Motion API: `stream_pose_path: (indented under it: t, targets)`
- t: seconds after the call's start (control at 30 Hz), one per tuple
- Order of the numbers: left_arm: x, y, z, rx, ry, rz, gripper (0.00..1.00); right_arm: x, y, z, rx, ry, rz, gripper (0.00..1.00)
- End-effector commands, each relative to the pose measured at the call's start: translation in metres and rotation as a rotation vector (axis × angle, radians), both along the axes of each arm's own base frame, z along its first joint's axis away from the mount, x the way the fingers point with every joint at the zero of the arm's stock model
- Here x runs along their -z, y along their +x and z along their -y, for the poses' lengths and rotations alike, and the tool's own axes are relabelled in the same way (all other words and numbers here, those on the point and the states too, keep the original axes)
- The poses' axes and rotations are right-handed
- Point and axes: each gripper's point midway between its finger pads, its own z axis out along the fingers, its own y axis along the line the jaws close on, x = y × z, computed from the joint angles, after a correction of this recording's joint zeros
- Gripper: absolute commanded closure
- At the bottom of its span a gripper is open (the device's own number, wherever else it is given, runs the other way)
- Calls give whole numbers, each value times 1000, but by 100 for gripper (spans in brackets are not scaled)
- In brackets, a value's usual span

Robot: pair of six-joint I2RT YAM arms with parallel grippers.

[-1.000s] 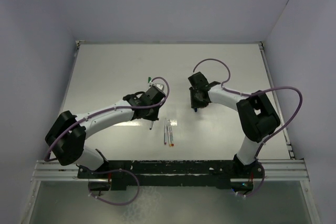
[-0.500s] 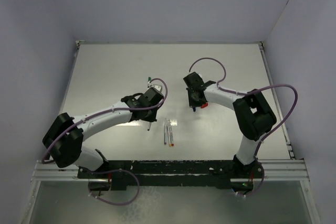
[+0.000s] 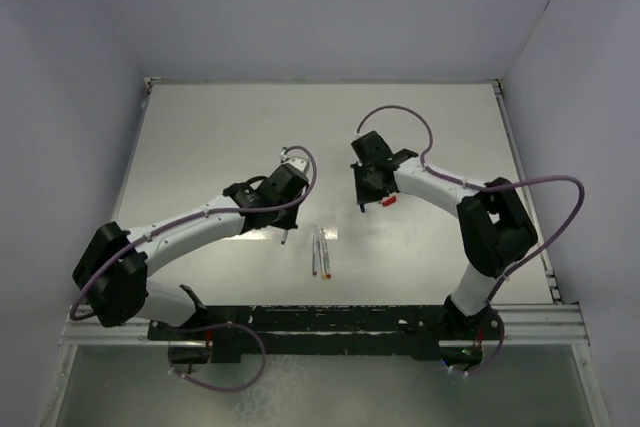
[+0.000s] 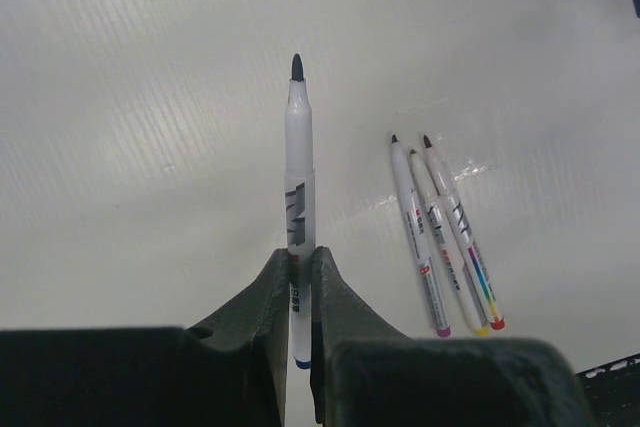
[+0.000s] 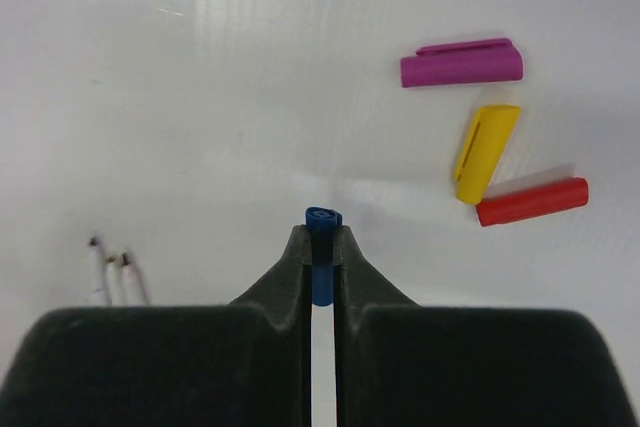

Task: Insert the pens into the pen caps

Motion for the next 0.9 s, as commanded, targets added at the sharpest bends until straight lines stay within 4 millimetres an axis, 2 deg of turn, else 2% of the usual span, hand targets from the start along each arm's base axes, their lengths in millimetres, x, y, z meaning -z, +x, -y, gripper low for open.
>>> stream_pose_path:
  t: [0.0, 0.1, 0.27, 0.5, 0.6, 0.73, 0.77, 0.87]
  targets:
    - [-48, 22, 19, 48, -128, 165, 100, -95, 27, -38, -67, 219, 215, 100]
    - [-66, 27, 30, 78, -205, 234, 100, -138, 42, -44, -74, 284, 350, 100]
    - [-95, 31, 41, 132, -297, 334, 100, -206, 51, -50, -95, 391, 550, 100]
    - [-140, 28, 65, 225, -503, 470, 100, -291, 44, -52, -131, 583, 830, 100]
    - [-157, 26, 77, 256, -589, 497, 100, -318, 33, -56, -168, 686, 927, 100]
    - [-175, 26, 90, 271, -678, 509, 100, -341, 19, -60, -224, 793, 1020, 100]
    - [-180, 26, 93, 275, -698, 515, 100, -331, 17, -61, -232, 800, 1010, 100]
    - [-192, 26, 99, 285, -742, 521, 100, -337, 10, -63, -262, 841, 1041, 100]
